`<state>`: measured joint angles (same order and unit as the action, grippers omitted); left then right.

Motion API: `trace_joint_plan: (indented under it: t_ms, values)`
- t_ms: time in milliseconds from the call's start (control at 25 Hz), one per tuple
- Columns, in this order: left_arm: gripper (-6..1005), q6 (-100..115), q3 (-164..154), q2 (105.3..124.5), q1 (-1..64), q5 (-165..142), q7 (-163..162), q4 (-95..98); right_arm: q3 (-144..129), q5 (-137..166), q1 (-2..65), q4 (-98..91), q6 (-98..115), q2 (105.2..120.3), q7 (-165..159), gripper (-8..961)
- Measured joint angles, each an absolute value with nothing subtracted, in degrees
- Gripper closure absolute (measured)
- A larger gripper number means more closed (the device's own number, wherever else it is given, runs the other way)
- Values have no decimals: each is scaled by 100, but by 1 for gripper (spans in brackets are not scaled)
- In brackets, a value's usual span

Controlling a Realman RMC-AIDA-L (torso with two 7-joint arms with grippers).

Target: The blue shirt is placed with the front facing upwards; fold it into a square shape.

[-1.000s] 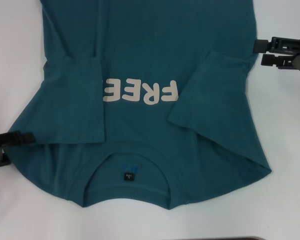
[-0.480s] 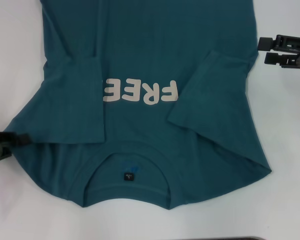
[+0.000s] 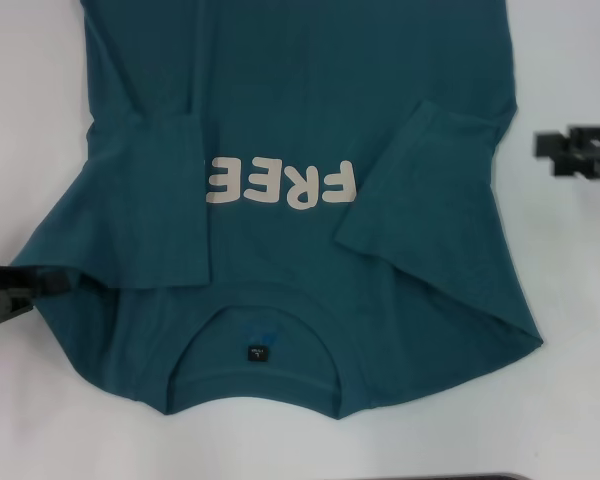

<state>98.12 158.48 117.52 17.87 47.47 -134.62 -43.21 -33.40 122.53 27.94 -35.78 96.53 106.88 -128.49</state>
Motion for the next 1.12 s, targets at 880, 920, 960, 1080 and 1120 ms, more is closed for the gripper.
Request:
trace_joint_plan:
  t_ms: [880,920,960,1080,1120]
  values:
    - [972,9761,15836,11768,1957,4773,-13454,-4324,-3259,13852,2408,-3943,11034,10575,-13204,41]
    - [971,9759,15837,11769,1953,4773,-13456,-4324,-3260,13866,2402,-3934,11002,10625,-13235,41]
    - [971,9756,15840,11769,1951,4773,-13459,-4324,-3260,13878,2400,-3929,10974,10667,-13260,41]
    - [971,9755,15841,11769,1954,4773,-13464,-4324,-3272,13920,2399,-3901,10889,10792,-13307,42]
    - [971,9755,15841,11769,1956,4773,-13464,-4324,-3272,13950,2399,-3890,10858,10825,-13322,42]
